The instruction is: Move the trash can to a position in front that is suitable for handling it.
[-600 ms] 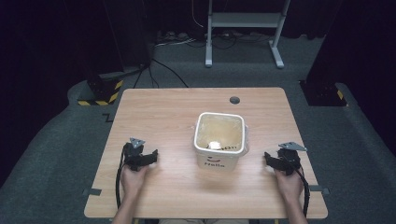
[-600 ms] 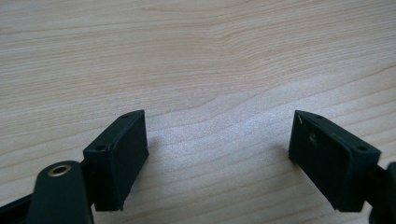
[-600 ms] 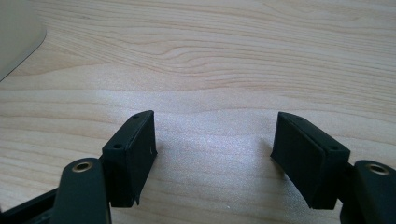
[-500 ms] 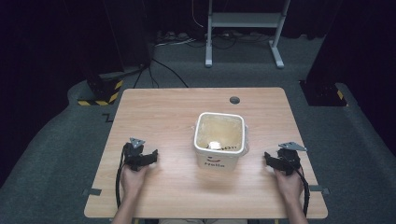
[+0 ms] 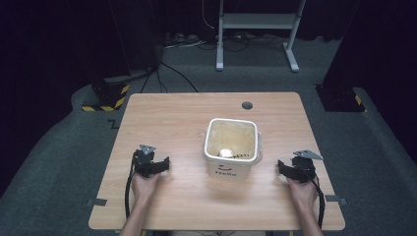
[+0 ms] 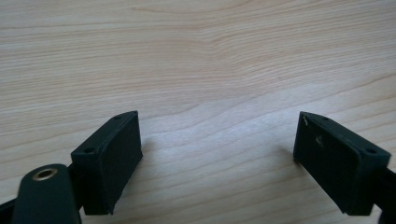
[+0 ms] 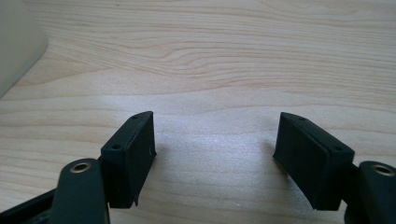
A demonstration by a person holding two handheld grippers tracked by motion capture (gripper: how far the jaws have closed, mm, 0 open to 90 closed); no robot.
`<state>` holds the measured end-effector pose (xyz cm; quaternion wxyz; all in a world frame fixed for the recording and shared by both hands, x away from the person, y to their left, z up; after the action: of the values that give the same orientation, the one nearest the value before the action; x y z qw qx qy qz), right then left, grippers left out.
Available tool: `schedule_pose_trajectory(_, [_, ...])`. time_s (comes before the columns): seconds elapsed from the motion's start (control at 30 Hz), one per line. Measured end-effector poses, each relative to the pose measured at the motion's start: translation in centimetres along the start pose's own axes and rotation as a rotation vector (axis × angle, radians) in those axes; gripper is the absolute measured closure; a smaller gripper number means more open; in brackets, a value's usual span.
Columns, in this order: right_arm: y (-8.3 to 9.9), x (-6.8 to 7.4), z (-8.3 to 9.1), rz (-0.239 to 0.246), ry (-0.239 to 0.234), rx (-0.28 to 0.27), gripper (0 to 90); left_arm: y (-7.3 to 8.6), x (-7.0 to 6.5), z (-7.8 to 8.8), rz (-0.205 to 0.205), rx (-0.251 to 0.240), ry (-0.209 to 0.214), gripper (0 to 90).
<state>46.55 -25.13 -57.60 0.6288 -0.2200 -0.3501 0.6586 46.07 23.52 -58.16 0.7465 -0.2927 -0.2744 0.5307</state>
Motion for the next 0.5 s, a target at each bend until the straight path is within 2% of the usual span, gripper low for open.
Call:
schedule_pose_trajectory(0.07, [0.0, 0.1, 0.0, 0.006, 0.0, 0.004, 27.0, -0.3, -0.6, -0.1, 0.011, -0.004, 0.018, 15.5])
schedule_pose_trajectory(0.2, [0.1, 0.7, 0.1, -0.003, -0.025, 0.009, 26.7, -0.9, -1.7, -0.4, -0.013, 0.007, 0.051, 15.4])
schedule_pose_trajectory(0.27, [0.0, 1.3, 0.1, 0.003, -0.035, 0.005, 26.7, -1.3, -2.2, -0.5, -0.024, 0.004, 0.065, 15.3])
schedule_pose_trajectory(0.37, [-0.3, 2.3, 0.0, 0.021, -0.054, -0.001, 27.0, -1.7, -3.1, -0.5, -0.016, -0.019, 0.092, 15.9])
schedule_pose_trajectory(0.5, [-0.5, 3.4, -0.2, 0.033, -0.07, 0.004, 26.8, -1.8, -4.2, -0.8, -0.036, -0.009, 0.111, 15.7])
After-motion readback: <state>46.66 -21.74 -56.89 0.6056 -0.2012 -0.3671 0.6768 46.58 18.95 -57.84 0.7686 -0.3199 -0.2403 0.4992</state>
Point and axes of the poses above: each handheld gripper's, and its own axes: z roughly backward along the jaws, y roughly out of its underside, x roughly to its left, the point moved 8 cm from there along -z, roughly forward along the jaws, and after that the axes turned 10 degrees about -z, right-handed, at the moved point
